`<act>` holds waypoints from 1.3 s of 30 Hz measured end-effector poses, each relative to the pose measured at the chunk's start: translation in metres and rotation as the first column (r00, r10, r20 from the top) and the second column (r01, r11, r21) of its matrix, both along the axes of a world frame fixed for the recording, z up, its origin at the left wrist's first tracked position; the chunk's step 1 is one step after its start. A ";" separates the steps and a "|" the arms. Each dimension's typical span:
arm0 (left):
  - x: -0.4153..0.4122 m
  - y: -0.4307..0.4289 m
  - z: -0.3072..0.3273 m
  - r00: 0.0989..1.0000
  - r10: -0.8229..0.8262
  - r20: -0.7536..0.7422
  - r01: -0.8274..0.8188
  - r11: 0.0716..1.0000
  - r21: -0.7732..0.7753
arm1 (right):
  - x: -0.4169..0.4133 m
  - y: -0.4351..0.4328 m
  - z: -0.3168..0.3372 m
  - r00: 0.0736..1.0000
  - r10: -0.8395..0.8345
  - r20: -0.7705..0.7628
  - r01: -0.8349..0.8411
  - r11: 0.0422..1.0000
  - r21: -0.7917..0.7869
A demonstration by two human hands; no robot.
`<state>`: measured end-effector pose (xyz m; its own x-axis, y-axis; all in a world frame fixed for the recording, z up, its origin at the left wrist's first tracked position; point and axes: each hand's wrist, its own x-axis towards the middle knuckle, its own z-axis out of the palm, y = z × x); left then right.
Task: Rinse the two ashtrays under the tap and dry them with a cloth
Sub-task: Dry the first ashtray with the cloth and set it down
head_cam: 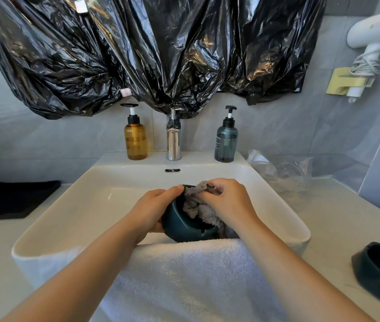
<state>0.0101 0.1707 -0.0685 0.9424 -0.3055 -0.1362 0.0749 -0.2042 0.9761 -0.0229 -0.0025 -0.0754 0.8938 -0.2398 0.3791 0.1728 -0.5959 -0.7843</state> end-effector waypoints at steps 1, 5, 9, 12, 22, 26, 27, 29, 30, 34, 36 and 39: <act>0.001 0.000 0.000 1.000 0.016 0.002 -0.016 1.000 0.000 | 0.000 0.000 0.000 1.000 0.012 0.011 -0.013 1.000 0.024; 0.002 -0.002 0.000 0.996 0.084 0.026 -0.084 0.996 -0.017 | -0.001 -0.001 0.004 0.998 -0.054 0.025 0.051 0.993 0.103; 0.003 -0.003 0.001 0.988 0.142 0.063 -0.142 0.990 -0.015 | 0.000 -0.007 0.003 0.983 -0.176 0.043 0.167 0.972 0.162; 0.004 -0.004 0.001 0.983 0.157 0.092 -0.157 0.988 -0.013 | 0.002 -0.008 0.003 0.977 -0.195 0.084 0.171 0.957 0.233; 0.007 -0.004 -0.001 0.963 0.207 0.175 -0.209 0.978 -0.006 | -0.002 -0.003 0.004 0.996 -0.010 0.093 -0.010 0.977 0.215; 0.006 -0.004 -0.002 0.956 0.209 0.208 -0.214 0.977 0.002 | -0.004 -0.004 0.003 0.990 -0.102 0.093 0.091 0.989 0.116; 0.005 -0.004 -0.002 0.956 0.201 0.215 -0.209 0.978 0.011 | -0.004 -0.003 0.004 0.992 -0.098 0.083 0.087 0.988 0.125; 0.005 -0.004 -0.002 0.956 0.185 0.229 -0.197 0.980 0.032 | -0.005 -0.001 0.005 0.994 -0.081 0.067 0.070 0.986 0.153; 0.005 -0.004 -0.002 0.955 0.182 0.234 -0.196 0.980 0.036 | -0.005 0.000 0.006 0.996 -0.057 0.065 0.046 0.987 0.156; 0.006 -0.004 -0.001 0.942 0.239 0.235 -0.241 0.970 -0.019 | -0.008 0.002 0.005 0.967 0.253 -0.034 -0.243 0.953 0.181; 0.006 -0.002 -0.001 0.930 0.280 0.238 -0.275 0.960 -0.054 | -0.008 0.004 0.004 0.948 0.311 -0.065 -0.299 0.942 0.149; 0.006 -0.002 -0.001 0.923 0.291 0.252 -0.280 0.957 -0.078 | -0.008 0.007 0.003 0.991 0.129 0.031 -0.127 0.990 -0.062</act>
